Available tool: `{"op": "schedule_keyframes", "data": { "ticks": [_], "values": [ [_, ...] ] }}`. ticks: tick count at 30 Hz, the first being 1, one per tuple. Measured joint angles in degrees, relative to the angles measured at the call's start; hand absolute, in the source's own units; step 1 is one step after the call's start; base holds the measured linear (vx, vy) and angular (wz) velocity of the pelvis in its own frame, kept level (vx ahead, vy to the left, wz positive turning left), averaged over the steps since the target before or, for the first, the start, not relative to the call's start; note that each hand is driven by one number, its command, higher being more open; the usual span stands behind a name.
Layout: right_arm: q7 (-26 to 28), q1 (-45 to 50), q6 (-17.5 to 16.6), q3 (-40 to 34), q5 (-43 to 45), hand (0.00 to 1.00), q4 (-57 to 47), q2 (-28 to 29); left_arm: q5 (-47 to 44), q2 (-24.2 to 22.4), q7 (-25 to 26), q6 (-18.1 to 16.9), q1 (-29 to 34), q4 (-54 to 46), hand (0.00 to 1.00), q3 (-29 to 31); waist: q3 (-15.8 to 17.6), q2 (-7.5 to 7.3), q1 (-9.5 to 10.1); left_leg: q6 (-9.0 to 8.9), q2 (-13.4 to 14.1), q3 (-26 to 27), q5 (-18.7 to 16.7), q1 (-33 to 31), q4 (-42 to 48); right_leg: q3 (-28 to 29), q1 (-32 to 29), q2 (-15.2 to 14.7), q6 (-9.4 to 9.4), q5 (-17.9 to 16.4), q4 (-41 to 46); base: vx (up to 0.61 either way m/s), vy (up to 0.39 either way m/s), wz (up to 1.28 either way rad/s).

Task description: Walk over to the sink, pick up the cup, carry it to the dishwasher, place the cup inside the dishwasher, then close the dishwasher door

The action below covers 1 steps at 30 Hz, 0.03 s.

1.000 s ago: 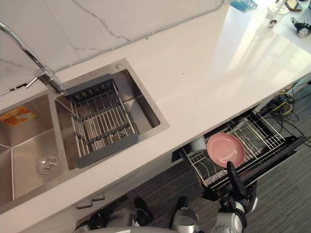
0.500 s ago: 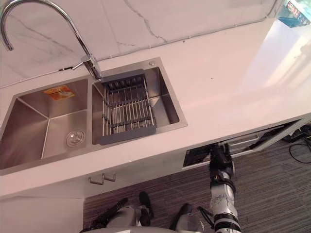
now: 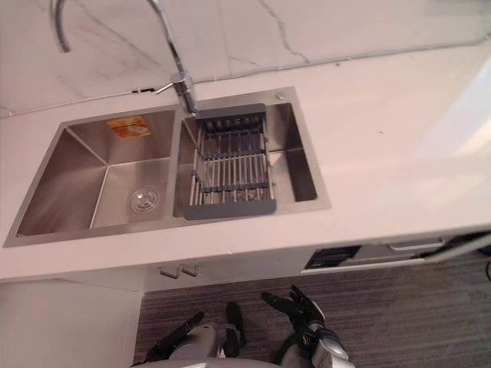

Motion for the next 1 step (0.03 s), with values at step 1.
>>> {"op": "schedule_keyframes", "data": {
  "ticks": [1],
  "values": [
    [-0.67,-0.57,-0.66,-1.81,0.11,1.00,-0.06,0.36,-0.62,1.00,0.02,0.31,-0.10,0.07,1.00,-1.49,0.30,-0.25,-0.89,0.27,-0.11,-1.32,-0.24,1.49,-0.33,3.86,-2.32,-0.74,0.05,0.69,5.88,0.11,0.049,0.21]
  ]
}}
